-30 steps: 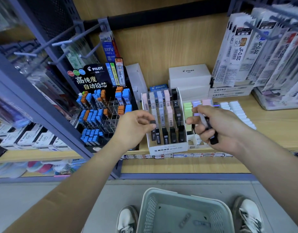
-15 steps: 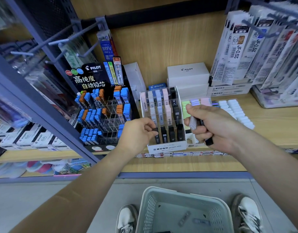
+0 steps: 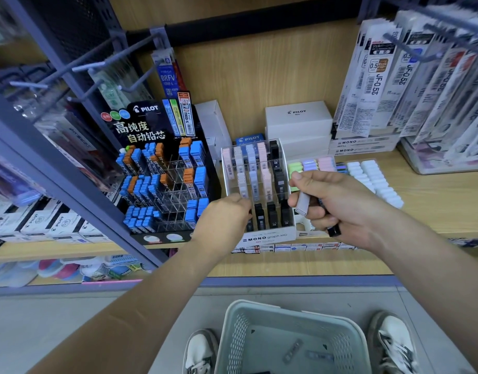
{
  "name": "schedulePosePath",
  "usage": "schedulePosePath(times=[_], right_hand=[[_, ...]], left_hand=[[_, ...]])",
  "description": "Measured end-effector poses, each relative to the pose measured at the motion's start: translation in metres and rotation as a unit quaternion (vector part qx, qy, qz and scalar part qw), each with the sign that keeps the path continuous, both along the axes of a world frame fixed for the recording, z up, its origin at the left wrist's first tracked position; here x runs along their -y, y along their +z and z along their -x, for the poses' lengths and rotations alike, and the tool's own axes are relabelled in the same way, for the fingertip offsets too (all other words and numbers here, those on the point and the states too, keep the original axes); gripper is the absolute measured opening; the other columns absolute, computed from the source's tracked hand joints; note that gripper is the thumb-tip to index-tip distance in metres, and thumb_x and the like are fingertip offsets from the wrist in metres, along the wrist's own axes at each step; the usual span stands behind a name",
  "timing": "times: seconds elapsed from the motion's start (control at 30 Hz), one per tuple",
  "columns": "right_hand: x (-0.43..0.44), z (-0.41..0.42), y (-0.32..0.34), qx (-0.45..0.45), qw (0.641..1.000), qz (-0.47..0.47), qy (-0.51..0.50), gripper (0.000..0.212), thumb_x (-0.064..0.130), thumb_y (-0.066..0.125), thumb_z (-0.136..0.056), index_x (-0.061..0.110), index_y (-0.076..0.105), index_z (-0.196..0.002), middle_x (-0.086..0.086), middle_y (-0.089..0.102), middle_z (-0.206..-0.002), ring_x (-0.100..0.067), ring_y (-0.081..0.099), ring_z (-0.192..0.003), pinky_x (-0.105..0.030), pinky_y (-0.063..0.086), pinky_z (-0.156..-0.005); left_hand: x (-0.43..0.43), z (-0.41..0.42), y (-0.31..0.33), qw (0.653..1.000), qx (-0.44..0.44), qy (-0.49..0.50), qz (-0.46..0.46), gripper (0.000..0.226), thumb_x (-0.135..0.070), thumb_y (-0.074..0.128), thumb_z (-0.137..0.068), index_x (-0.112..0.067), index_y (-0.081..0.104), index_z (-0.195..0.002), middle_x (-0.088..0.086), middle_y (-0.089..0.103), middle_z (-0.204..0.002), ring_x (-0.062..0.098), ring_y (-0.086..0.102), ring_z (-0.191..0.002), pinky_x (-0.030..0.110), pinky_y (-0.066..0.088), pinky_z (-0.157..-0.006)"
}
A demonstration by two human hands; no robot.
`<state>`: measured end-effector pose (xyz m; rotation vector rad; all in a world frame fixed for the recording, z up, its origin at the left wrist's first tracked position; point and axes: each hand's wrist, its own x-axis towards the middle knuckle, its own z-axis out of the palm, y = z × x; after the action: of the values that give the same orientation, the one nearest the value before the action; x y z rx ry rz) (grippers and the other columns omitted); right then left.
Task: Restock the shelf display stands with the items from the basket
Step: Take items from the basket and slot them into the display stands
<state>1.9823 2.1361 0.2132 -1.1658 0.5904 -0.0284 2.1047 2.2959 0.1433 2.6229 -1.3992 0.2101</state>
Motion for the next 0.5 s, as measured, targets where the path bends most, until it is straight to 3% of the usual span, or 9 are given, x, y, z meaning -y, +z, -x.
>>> schedulePosePath(times=[0.07, 0.13, 0.2, 0.23, 0.3, 0.33, 0.4, 0.5], right_hand=[[0.001, 0.0, -0.001, 0.0, 1.0, -0.003, -0.004, 0.013, 0.019, 0.056, -0.097, 0.007, 0.059, -0.094, -0.01, 0.066, -0.065, -0.007, 0.037, -0.038, -0.013, 0.021, -0.029], [0.002, 0.0, -0.002, -0.001, 1.0, 0.003, -0.01, 0.017, 0.017, 0.053, -0.099, 0.004, 0.061, -0.091, -0.01, 0.065, -0.067, -0.008, 0.043, -0.041, -0.014, 0.022, -0.028], [0.003, 0.0, -0.004, -0.001, 1.0, 0.025, -0.012, 0.017, 0.015, 0.055, -0.098, 0.003, 0.063, -0.088, -0.01, 0.066, -0.07, -0.008, 0.046, -0.043, -0.014, 0.022, -0.029], [0.003, 0.0, -0.005, -0.001, 0.999, 0.041, -0.013, 0.015, 0.014, 0.057, -0.096, 0.003, 0.064, -0.087, -0.01, 0.067, -0.071, -0.008, 0.047, -0.044, -0.014, 0.022, -0.03], [0.001, -0.001, -0.005, 0.004, 0.998, 0.059, -0.021, 0.012, 0.013, 0.061, -0.093, 0.003, 0.065, -0.088, -0.009, 0.07, -0.073, -0.008, 0.05, -0.044, -0.014, 0.021, -0.031], [0.0, -0.001, -0.004, 0.009, 0.998, 0.057, -0.027, 0.01, 0.012, 0.061, -0.093, 0.003, 0.066, -0.09, -0.008, 0.071, -0.073, -0.008, 0.052, -0.045, -0.013, 0.021, -0.031], [-0.002, -0.001, -0.002, 0.019, 0.998, 0.045, -0.036, 0.009, 0.008, 0.059, -0.094, 0.004, 0.067, -0.094, -0.006, 0.072, -0.073, -0.009, 0.059, -0.048, -0.013, 0.021, -0.032], [-0.004, -0.001, 0.0, 0.033, 0.998, 0.028, -0.041, 0.014, 0.002, 0.058, -0.092, 0.009, 0.066, -0.101, -0.006, 0.074, -0.082, -0.011, 0.062, -0.06, -0.013, 0.023, -0.033]], left_hand=[[0.002, 0.002, 0.004, 1.0, 0.006, 0.004, -0.006, 0.008, -0.012, 0.061, -0.088, -0.005, 0.064, -0.091, 0.008, 0.058, -0.087, 0.031, 0.062, -0.075, 0.034, 0.049, -0.059], [0.003, 0.004, 0.014, 0.999, -0.02, 0.033, 0.014, 0.012, -0.018, 0.06, -0.09, -0.01, 0.065, -0.097, 0.003, 0.06, -0.091, 0.025, 0.062, -0.08, 0.032, 0.049, -0.065], [0.006, 0.011, 0.036, 0.987, -0.11, 0.085, 0.081, 0.013, -0.026, 0.061, -0.091, -0.016, 0.068, -0.095, -0.003, 0.067, -0.085, 0.016, 0.064, -0.076, 0.027, 0.052, -0.068], [0.008, 0.016, 0.049, 0.963, -0.209, 0.105, 0.136, 0.013, -0.027, 0.061, -0.091, -0.017, 0.069, -0.091, -0.003, 0.069, -0.08, 0.014, 0.066, -0.071, 0.025, 0.054, -0.066], [0.013, 0.026, 0.071, 0.855, -0.454, 0.111, 0.226, 0.019, -0.028, 0.057, -0.094, -0.014, 0.07, -0.091, 0.007, 0.072, -0.077, 0.019, 0.069, -0.065, 0.024, 0.056, -0.059], [0.015, 0.031, 0.077, 0.809, -0.53, 0.103, 0.232, 0.021, -0.03, 0.056, -0.094, -0.013, 0.069, -0.095, 0.012, 0.072, -0.081, 0.022, 0.071, -0.067, 0.024, 0.056, -0.058], [0.016, 0.037, 0.079, 0.758, -0.604, 0.087, 0.233, 0.019, -0.03, 0.06, -0.09, -0.014, 0.066, -0.099, 0.015, 0.072, -0.082, 0.023, 0.071, -0.068, 0.023, 0.056, -0.058], [0.016, 0.037, 0.071, 0.728, -0.618, 0.096, 0.28, 0.024, -0.016, 0.071, -0.082, -0.01, 0.064, -0.104, 0.013, 0.073, -0.078, 0.019, 0.07, -0.066, 0.023, 0.056, -0.06]])
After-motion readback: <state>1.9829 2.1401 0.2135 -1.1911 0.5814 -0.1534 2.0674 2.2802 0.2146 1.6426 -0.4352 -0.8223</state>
